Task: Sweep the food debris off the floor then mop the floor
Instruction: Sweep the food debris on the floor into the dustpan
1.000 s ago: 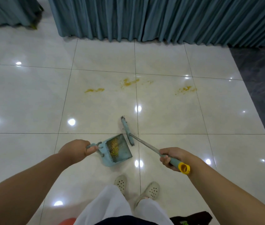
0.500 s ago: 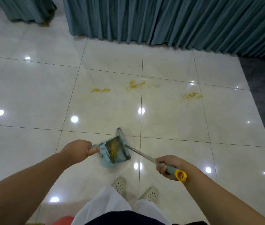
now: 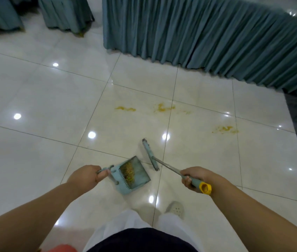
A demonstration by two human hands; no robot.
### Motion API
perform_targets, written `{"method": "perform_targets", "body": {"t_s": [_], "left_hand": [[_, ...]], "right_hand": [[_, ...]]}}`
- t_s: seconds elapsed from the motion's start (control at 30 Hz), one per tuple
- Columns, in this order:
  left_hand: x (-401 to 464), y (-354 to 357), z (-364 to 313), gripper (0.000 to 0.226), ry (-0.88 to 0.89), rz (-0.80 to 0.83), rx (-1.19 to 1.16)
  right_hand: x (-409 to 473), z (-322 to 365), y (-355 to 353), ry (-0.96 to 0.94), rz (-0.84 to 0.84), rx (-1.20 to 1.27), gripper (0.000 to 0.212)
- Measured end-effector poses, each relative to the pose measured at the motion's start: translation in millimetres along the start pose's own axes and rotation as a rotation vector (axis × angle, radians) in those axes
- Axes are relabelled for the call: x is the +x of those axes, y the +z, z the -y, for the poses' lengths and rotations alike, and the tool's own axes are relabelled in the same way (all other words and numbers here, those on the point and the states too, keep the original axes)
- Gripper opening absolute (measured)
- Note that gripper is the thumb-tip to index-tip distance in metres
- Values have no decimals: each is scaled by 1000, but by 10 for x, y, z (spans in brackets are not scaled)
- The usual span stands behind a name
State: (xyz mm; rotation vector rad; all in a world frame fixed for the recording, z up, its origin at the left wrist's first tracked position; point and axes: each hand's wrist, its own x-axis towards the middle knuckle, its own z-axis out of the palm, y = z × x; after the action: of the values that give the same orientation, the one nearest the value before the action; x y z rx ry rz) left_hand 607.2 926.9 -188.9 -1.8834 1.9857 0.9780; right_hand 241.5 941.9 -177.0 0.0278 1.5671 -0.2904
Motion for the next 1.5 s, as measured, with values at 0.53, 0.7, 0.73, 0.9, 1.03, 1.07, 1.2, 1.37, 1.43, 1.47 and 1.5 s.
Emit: {"method": "perform_targets", "body": {"t_s": [0.53,0.7,0.73,0.9,1.03,1.07,1.2,1.37,1.43,1.47,1.5], "left_hand": [[317,187,-1011,51,-355,-106,-184],[426,226,-1361,44,-457,-136,-207],[448,245,-1429,45,-472,-141,-215],[474,332,-1593,36,-602,-65,-479],[336,455,-1641,46,-583,-55,-717],[302,500,-1665,46,-576,-73,-766],[151,636,-1833,54,-624,-62,-1072],[-165,905,-2087,53,-712,-196,-1243],[-328,1097,-2175,52,-738,-302,-1314],[-417,1199,-2223,52,-747,-343,-1342],[-515,1294,-2278,52,-755,-377,-1358]], "right_hand": [[446,1340,-358,11,-36,-579,14],[470,1668,-570,85,50,-830,13],[463,1739,-612,100,65,-880,14],[403,2000,-727,121,100,-1008,16],[350,2030,-722,117,97,-1069,11],[344,2028,-702,111,92,-1096,11],[304,1978,-572,85,72,-1175,16],[191,1801,-434,25,59,-1170,19],[120,1703,-392,-5,63,-1164,19],[80,1647,-378,-20,70,-1164,19],[37,1584,-363,-33,78,-1167,18]]}}
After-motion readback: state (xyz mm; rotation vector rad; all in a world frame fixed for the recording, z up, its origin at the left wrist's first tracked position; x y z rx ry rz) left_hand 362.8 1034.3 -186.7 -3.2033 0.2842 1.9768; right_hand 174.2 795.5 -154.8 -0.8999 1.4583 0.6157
